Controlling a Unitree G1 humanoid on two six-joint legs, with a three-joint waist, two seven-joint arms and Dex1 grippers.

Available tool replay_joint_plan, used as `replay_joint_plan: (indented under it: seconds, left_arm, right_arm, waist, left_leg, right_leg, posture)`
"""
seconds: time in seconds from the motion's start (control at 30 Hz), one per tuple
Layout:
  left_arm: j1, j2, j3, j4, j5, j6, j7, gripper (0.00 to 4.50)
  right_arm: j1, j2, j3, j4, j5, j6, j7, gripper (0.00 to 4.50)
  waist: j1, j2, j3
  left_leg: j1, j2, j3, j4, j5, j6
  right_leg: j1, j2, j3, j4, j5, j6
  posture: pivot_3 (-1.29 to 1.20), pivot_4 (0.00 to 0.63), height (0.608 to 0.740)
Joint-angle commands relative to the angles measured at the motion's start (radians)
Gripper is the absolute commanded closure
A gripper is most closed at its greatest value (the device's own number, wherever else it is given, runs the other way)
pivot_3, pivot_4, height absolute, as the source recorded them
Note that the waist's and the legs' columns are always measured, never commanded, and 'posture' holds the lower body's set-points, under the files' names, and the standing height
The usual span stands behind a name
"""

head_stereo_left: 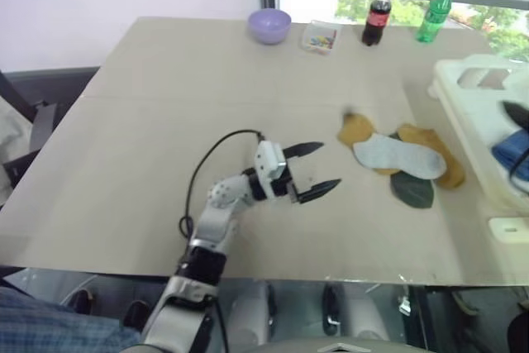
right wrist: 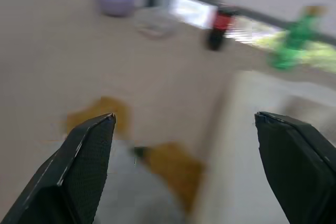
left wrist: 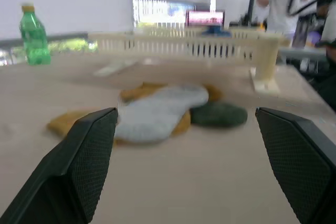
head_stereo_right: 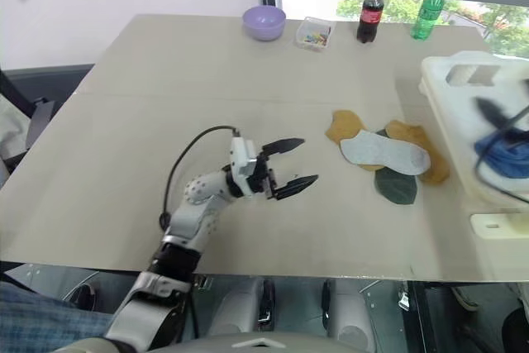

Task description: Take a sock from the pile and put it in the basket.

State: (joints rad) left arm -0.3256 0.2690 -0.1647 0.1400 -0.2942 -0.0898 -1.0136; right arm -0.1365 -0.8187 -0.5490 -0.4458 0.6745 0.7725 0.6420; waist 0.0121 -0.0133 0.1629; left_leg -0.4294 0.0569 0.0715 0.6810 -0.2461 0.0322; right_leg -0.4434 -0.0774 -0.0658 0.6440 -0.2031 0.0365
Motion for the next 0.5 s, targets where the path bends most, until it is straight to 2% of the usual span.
replay_joint_plan:
  seconds: [0.03,0.17,0.27,0.37,0.5]
  left_arm:
    - [0.044,0.045,0.050,-0.069,0.023,0.021,0.075,0.00]
    - [0.131,0.102,0.094,-0.161,-0.016,0.098,0.108,0.00]
    - [0.203,0.131,0.124,-0.235,-0.020,0.136,0.147,0.00]
    - [0.304,0.181,0.176,-0.295,-0.014,0.151,0.174,0.00]
    - [0.378,0.221,0.214,-0.339,-0.015,0.154,0.192,0.00]
  right_arm:
    - [0.069,0.075,0.081,-0.146,0.080,0.031,-0.023,0.15]
    - [0.197,0.153,0.154,-0.160,0.069,-0.010,-0.007,0.15]
    - [0.305,0.134,0.206,-0.141,0.001,-0.080,0.061,0.15]
    - [0.418,0.112,0.224,-0.107,-0.048,-0.205,0.196,0.15]
    - [0.482,0.082,0.225,-0.026,-0.109,-0.335,0.306,0.15]
  waist:
    - [0.007,0.000,0.000]
    - [0.006,0.000,0.000]
    - [0.004,0.000,0.000]
    - [0.002,0.000,0.000]
    - [0.002,0.000,0.000]
  left_leg:
    - [0.000,0.000,0.000,0.001,0.000,0.000]
    - [-0.001,-0.001,-0.001,0.003,0.000,0.001]
    - [0.000,-0.001,-0.001,0.004,-0.001,0.002]
    - [0.001,-0.001,-0.001,0.004,-0.001,0.002]
    - [0.008,0.001,-0.001,0.003,-0.002,0.002]
  right_leg:
    - [0.000,0.000,-0.001,0.000,0.000,0.000]
    - [0.001,-0.001,0.000,0.000,0.000,0.000]
    - [0.003,-0.002,0.000,-0.001,0.000,0.001]
    - [0.003,-0.002,0.001,-0.001,0.000,0.001]
    - [0.007,-0.001,0.002,0.000,-0.002,-0.003]
  posture:
    - [0.00,0.150,0.736]
    - [0.00,0.150,0.736]
    - [0.00,0.150,0.736]
    - [0.00,0.150,0.736]
    - [0.00,0.150,0.736]
